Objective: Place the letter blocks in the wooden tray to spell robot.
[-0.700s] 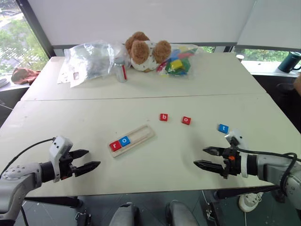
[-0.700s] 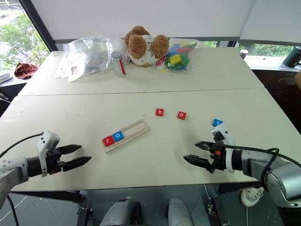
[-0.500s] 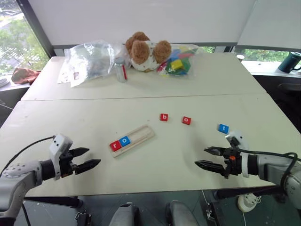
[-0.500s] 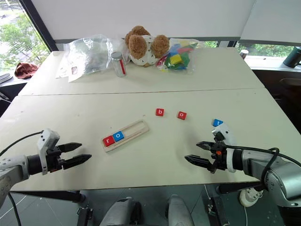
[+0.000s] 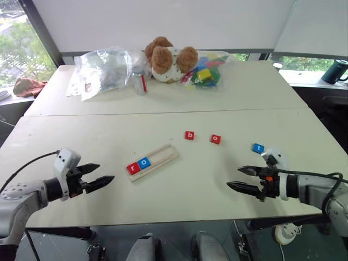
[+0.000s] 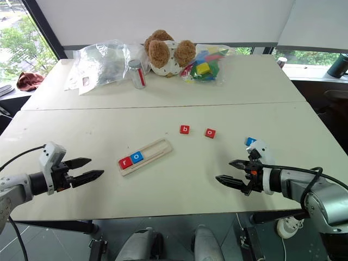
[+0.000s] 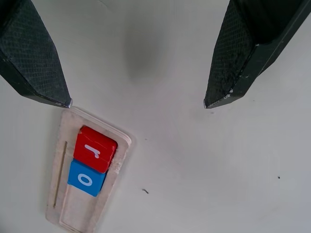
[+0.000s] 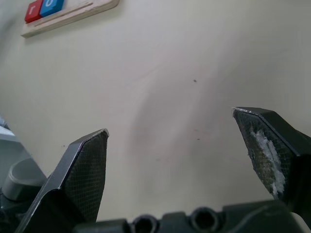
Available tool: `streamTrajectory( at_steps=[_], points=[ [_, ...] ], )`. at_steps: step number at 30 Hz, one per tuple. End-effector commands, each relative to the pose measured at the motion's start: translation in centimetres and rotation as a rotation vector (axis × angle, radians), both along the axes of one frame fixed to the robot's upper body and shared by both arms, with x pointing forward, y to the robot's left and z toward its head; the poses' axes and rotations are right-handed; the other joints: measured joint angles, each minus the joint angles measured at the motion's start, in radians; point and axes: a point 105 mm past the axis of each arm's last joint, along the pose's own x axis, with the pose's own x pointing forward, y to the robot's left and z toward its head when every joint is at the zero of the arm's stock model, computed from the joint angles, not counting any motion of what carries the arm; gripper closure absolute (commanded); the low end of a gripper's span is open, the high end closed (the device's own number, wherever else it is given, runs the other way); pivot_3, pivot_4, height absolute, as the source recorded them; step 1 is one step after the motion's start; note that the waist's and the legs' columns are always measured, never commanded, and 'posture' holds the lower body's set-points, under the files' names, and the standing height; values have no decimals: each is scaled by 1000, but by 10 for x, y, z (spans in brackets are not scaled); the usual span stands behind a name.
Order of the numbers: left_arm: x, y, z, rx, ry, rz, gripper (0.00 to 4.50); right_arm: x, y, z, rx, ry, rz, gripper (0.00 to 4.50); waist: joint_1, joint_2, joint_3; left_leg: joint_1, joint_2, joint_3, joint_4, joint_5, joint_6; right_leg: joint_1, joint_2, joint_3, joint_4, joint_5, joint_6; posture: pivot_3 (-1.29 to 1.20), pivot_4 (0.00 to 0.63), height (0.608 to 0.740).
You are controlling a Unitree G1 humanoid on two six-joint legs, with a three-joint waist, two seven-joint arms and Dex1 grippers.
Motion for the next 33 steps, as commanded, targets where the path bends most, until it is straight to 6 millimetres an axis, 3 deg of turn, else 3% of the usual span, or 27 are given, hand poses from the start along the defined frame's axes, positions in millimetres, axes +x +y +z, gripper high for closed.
streamTrajectory(
  at_steps=[1,4,6,10,14,20,25,33],
  points=[
    [8,10,18,28,-75,14,0,7,-1,16,-6,-67,13,58,-1,0,0,0,0,0,0,0,0,0,0,0,0,0,0,0,150,740],
    [14,9,27,78,-97,-48,0,12,-9,21,-30,-94,-6,58,0,0,0,0,0,0,0,0,0,0,0,0,0,0,0,0,150,740],
    [18,-3,32,119,-115,-143,0,13,-7,30,-16,-96,13,58,2,0,0,0,0,0,0,0,0,-1,0,0,0,0,0,0,150,740],
    [26,-40,39,158,-179,-314,0,16,29,52,12,-149,151,58,-2,0,0,0,-1,0,1,0,0,0,-1,0,0,0,0,0,150,740],
    [27,-64,31,146,-213,-374,0,9,68,53,62,-175,250,58,-5,0,0,0,0,0,-2,0,0,-2,0,0,0,0,0,0,150,740],
    [23,-77,11,103,-226,-360,0,0,93,42,82,-157,308,58,-2,0,0,-5,0,0,-1,0,0,-5,0,-1,0,0,0,0,150,740],
    [19,-76,-9,154,-206,-353,0,-6,108,36,90,-150,341,58,0,0,0,-5,0,0,3,0,0,-4,0,-1,0,0,0,0,150,740],
    [26,-74,-29,189,-190,-351,0,-2,104,34,58,-160,322,58,1,0,0,-5,0,0,3,0,0,-4,0,-1,1,0,0,0,150,740]
  ],
)
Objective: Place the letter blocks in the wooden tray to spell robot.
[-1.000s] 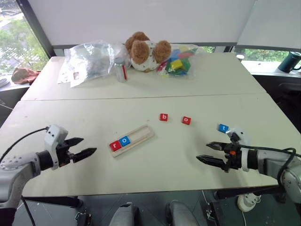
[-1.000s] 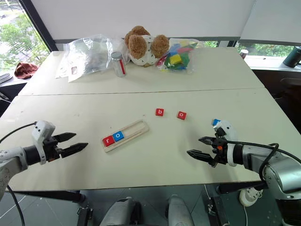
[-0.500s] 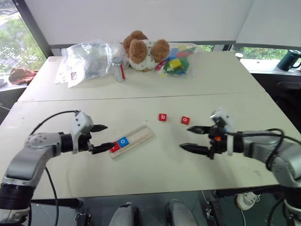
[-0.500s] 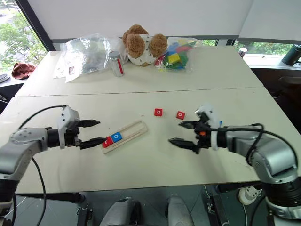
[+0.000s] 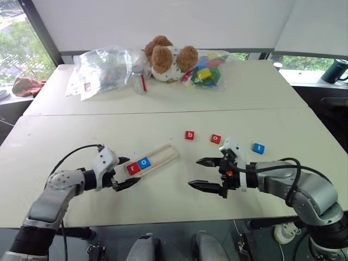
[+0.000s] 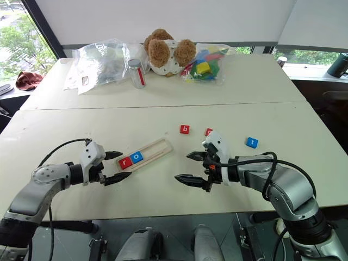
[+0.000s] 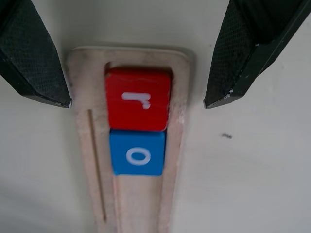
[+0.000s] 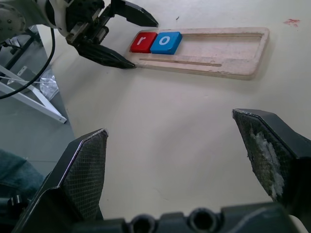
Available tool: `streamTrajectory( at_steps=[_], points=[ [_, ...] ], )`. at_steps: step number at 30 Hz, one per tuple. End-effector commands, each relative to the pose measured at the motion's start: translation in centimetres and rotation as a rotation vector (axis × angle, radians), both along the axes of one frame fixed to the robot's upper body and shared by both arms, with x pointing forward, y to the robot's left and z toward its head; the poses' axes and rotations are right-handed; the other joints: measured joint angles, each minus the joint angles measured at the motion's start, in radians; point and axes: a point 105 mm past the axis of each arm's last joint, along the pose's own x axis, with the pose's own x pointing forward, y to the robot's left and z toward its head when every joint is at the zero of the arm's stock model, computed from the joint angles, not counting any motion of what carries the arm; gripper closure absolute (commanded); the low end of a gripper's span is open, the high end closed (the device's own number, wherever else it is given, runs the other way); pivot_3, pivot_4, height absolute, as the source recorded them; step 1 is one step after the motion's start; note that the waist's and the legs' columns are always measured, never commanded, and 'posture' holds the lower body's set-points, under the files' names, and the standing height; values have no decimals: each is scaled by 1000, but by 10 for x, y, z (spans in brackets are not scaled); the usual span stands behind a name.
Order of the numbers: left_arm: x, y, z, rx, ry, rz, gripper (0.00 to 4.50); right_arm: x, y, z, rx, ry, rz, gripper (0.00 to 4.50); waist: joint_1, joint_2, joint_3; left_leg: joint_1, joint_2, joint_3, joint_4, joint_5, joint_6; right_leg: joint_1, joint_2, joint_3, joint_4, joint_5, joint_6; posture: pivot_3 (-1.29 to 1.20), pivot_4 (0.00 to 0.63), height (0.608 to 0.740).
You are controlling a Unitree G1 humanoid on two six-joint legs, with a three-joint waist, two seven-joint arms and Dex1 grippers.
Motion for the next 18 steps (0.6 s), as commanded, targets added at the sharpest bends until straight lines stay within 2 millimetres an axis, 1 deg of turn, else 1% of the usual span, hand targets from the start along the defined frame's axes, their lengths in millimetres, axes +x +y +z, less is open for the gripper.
streamTrajectory(
  at_steps=[1,4,9,12,13,14,18],
  points=[
    [2,-4,-2,24,-8,-28,0,2,-3,6,-24,-53,1,58,1,0,0,0,0,0,0,0,0,0,0,0,0,0,0,0,150,740],
    [2,-5,-4,18,7,-32,0,4,-4,10,-19,-62,-8,58,0,0,0,1,0,0,0,0,0,1,0,0,0,0,0,0,150,740],
    [-4,-2,-17,8,73,-42,0,5,-5,10,-22,-67,-19,58,0,0,0,1,0,0,0,0,0,1,0,0,0,0,0,0,150,740],
    [-2,-2,-18,-33,88,-24,849,5,-7,9,-24,-66,-24,0,-1,1,-1,2,0,0,0,0,0,2,0,0,0,0,0,0,150,740],
    [-1,-2,-18,-41,87,-21,1263,5,-7,9,-25,-65,-25,0,-1,1,-1,2,0,0,0,0,0,2,0,0,0,0,0,0,150,740],
    [-1,-2,-18,-32,85,-28,1406,5,-7,10,-25,-65,-26,0,0,1,-1,2,0,0,0,0,0,2,0,0,0,0,0,0,150,740],
    [0,-5,-10,-1,63,-72,1401,6,-11,11,-23,-66,-45,0,0,0,-1,3,0,0,0,0,0,3,0,0,0,0,0,0,150,740]
  ],
)
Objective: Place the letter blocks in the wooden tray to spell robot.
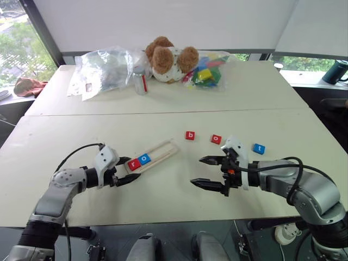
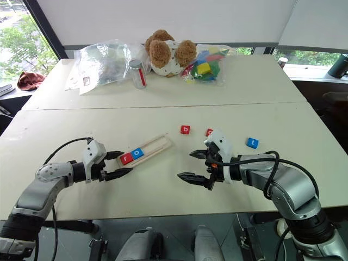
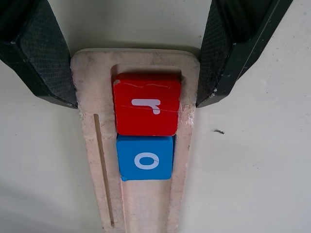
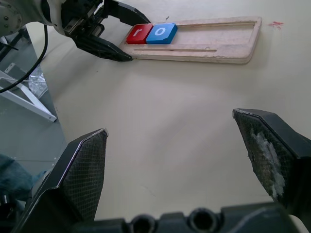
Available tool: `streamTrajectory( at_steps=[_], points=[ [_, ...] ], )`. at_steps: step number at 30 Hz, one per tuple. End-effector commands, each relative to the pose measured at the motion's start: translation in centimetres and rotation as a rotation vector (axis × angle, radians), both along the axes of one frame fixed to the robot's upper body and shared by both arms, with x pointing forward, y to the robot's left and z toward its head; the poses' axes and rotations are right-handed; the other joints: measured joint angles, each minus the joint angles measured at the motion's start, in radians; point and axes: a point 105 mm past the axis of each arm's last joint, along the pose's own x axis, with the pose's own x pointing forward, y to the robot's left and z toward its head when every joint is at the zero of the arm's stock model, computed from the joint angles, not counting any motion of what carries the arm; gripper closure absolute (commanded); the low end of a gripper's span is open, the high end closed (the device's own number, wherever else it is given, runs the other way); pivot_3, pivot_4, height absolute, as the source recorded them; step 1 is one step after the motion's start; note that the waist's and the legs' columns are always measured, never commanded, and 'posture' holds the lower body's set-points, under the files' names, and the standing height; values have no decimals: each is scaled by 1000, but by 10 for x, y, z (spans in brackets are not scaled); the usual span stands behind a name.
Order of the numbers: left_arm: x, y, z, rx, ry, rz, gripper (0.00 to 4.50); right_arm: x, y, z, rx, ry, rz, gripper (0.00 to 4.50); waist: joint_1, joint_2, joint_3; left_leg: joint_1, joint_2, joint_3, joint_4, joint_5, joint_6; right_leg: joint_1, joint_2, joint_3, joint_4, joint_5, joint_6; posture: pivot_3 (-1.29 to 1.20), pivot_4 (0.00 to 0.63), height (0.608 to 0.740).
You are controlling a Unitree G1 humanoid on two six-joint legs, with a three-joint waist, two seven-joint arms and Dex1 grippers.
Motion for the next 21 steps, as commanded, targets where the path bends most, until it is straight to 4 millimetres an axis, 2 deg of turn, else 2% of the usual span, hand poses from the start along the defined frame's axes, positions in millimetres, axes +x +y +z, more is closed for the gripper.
streamTrajectory(
  at_steps=[1,3,7,11,13,16,21],
  points=[
    [-5,-6,-4,35,28,-64,1401,3,-7,10,0,-49,-29,0,0,0,0,0,0,0,0,0,0,0,0,0,0,0,0,0,150,740],
    [0,-11,5,49,-1,-110,1401,8,-15,12,-6,-60,-69,0,2,0,0,0,0,0,0,0,0,0,0,0,0,0,0,0,150,740],
    [6,-35,23,77,-59,-275,1401,24,-42,18,-15,-90,-182,0,12,0,0,0,0,0,0,0,0,0,0,0,0,0,0,0,150,740],
    [13,-58,27,108,-77,-436,1401,37,-71,24,-34,-136,-306,0,22,0,0,-1,-1,0,0,0,0,-1,0,0,0,0,0,0,150,740],
    [25,-68,25,110,-80,-471,1401,40,-83,26,-50,-162,-366,0,21,0,0,-2,-1,0,0,0,0,-1,1,0,0,0,0,0,150,740],
    [36,-79,20,113,-81,-506,1401,40,-89,27,-54,-185,-413,0,18,0,0,-2,-1,1,1,0,0,-2,2,0,0,0,0,0,150,740],
    [43,-86,12,124,-73,-554,1401,28,-80,17,-28,-157,-431,0,16,-1,0,-2,0,1,1,0,1,-2,4,0,1,0,0,0,150,740]
  ],
)
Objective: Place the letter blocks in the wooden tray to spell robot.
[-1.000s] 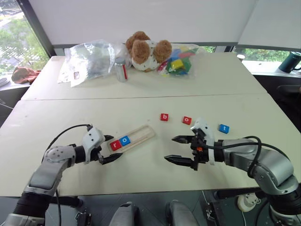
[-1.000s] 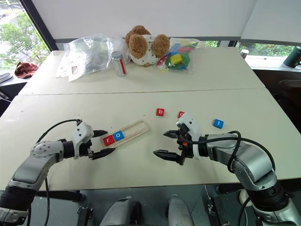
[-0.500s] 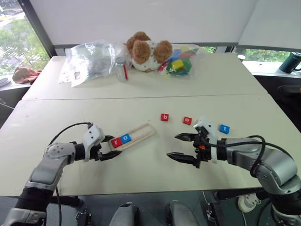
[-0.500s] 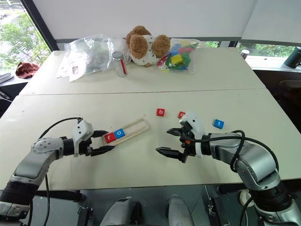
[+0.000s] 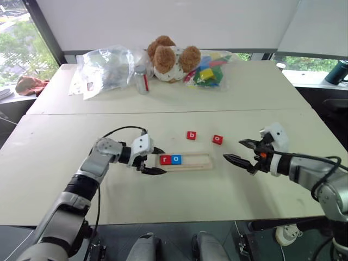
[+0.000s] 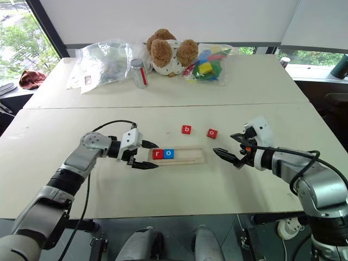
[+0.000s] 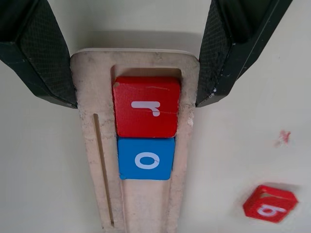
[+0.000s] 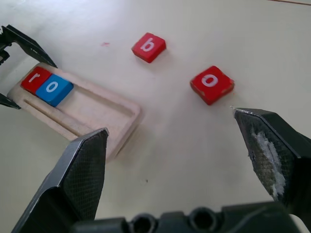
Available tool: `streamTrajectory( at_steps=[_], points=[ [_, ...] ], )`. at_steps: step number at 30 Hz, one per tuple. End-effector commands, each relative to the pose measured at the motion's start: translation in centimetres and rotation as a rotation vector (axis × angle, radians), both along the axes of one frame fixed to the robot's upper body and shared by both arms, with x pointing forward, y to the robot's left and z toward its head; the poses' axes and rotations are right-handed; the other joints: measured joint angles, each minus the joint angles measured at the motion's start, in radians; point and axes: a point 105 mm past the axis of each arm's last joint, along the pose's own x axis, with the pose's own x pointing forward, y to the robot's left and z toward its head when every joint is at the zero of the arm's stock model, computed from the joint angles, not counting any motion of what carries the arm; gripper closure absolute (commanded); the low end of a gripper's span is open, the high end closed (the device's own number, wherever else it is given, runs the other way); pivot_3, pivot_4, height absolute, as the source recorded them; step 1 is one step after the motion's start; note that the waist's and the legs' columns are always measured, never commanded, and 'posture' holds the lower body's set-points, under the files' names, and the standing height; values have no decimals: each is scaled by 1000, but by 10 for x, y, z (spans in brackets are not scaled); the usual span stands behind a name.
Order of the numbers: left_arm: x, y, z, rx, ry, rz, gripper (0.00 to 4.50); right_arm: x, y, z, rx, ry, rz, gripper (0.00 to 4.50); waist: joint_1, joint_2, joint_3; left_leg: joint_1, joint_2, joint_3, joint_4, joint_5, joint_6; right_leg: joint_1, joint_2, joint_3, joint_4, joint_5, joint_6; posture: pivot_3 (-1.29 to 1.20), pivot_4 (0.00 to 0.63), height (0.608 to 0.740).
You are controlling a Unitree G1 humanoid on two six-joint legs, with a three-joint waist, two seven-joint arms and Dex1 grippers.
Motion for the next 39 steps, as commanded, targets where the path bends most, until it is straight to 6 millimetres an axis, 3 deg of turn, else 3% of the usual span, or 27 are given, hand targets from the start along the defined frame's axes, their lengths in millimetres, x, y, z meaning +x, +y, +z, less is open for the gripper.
streamTrajectory(
  at_steps=[1,2,3,4,9,12,17,21,23,29,39],
  points=[
    [5,1,4,9,-31,-31,1401,-6,10,8,27,-38,10,0,1,0,0,0,0,0,0,0,0,0,0,0,0,0,0,0,150,740],
    [5,1,4,9,-28,-37,1401,-7,12,6,31,-36,9,0,2,0,0,0,0,0,1,0,0,0,0,0,1,0,0,0,150,740],
    [5,1,4,8,-28,-40,372,-7,14,5,33,-34,7,0,1,0,0,0,0,0,1,0,0,0,0,0,1,0,0,0,150,740],
    [6,1,4,4,-28,-41,59,-6,15,4,33,-33,5,0,2,0,0,0,0,0,2,0,0,0,0,0,1,0,0,0,150,740],
    [8,4,10,-21,-52,-11,59,2,18,6,22,-54,-4,0,3,0,0,1,0,0,2,0,0,1,0,0,1,0,0,0,150,740],
    [2,20,20,-23,-53,27,59,17,24,15,43,-108,-51,0,-8,0,0,1,0,0,2,0,0,1,0,0,1,0,0,0,150,740],
    [-13,60,47,-23,-15,149,59,43,66,23,159,-100,-80,0,-27,0,0,1,2,-1,0,1,-1,-1,2,1,3,0,0,0,150,740],
    [-15,103,68,-45,19,350,59,62,110,10,217,29,-106,0,-32,0,0,1,3,-1,-1,1,-1,-2,2,1,4,0,0,0,150,740],
    [-12,114,81,-82,-16,430,59,66,122,-1,198,86,-125,0,-19,0,0,1,3,-2,-1,1,-1,-2,1,0,4,0,0,0,150,740],
    [-22,115,111,-147,-95,500,59,79,127,-18,131,146,-208,0,-21,-1,0,-4,-3,-3,1,3,-4,-3,-4,0,3,0,0,0,150,740],
    [-30,106,108,-174,-108,528,59,84,126,-13,89,115,-232,0,-28,-1,0,-6,-2,-2,-1,3,-6,-7,-2,0,3,0,0,0,150,740]
  ],
)
